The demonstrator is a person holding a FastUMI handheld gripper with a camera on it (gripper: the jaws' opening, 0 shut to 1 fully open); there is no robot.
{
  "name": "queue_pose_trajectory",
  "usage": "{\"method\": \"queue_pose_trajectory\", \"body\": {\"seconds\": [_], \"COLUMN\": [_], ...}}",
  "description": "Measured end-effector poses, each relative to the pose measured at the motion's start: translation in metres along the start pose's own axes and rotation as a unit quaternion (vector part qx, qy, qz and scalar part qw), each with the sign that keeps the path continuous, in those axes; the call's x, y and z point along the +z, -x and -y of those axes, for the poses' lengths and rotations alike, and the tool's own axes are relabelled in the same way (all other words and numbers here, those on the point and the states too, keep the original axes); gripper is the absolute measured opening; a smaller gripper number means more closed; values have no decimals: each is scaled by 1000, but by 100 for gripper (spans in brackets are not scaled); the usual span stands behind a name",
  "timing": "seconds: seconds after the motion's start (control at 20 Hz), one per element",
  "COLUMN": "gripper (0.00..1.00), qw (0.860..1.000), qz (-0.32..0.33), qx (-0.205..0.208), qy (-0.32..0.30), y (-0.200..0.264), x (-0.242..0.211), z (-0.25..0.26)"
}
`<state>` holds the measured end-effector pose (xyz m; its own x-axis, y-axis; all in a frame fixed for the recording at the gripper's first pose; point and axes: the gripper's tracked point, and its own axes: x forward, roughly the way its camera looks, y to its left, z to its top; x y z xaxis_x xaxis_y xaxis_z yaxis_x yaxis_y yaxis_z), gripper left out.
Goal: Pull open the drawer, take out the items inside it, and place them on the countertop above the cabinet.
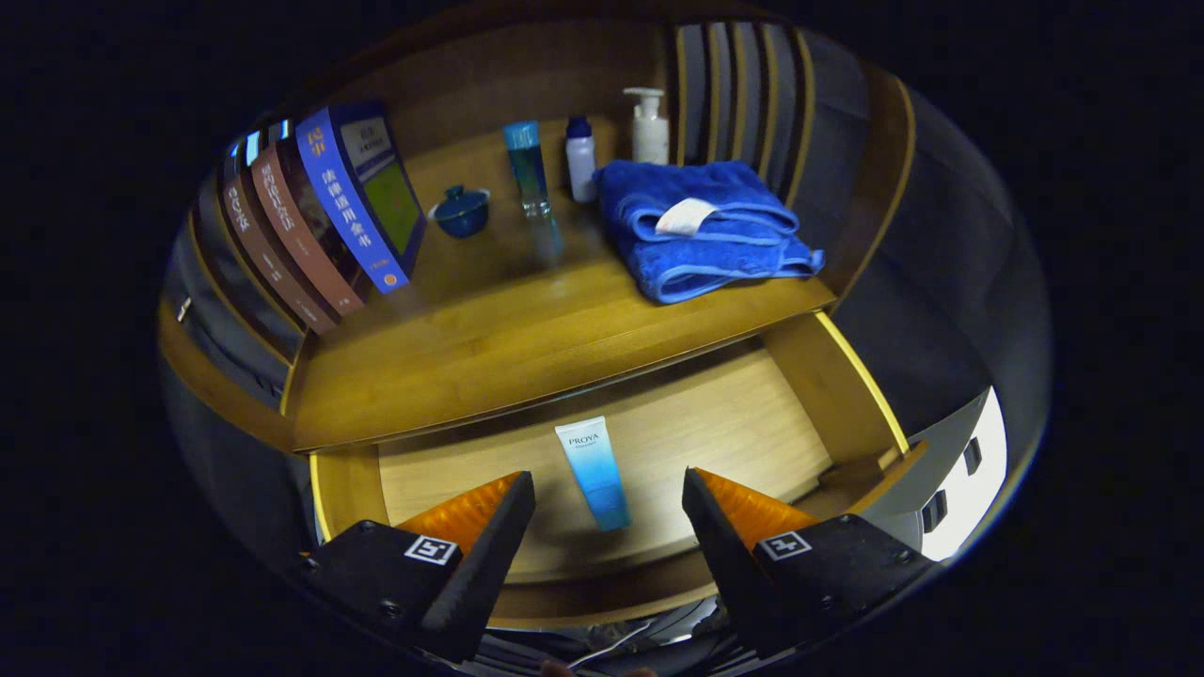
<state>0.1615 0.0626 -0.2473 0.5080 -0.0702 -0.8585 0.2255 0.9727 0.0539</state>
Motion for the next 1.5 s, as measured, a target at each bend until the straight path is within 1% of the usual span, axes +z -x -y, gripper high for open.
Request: {"method": "queue_pose_trajectory", "body": {"seconds": [0.1,0.2,0.55,0.75,0.9,1.0,1.05,1.1,1.15,1.2,1.25,1.4,1.5], "gripper": [100,100,100,96,85,67,58,49,46,43,40,40,40], "qw": [1000,997,988,985,984,980,980,981,981,981,981,979,981], "qz": [-31,-65,-130,-146,-155,-170,-168,-165,-161,-158,-158,-158,-147], "qx": [5,1,2,2,4,13,10,6,5,-5,-15,-47,-55], "qy": [2,32,78,90,91,101,107,106,110,115,114,116,112], "y": [-19,-33,-78,-97,-104,-115,-107,-112,-107,-97,-96,-65,-41], "x": [-8,-18,-38,-45,-50,-58,-55,-60,-60,-53,-57,-51,-46], "z": [-6,-6,-11,-11,-9,-12,-11,-9,-8,-4,-1,13,17]}}
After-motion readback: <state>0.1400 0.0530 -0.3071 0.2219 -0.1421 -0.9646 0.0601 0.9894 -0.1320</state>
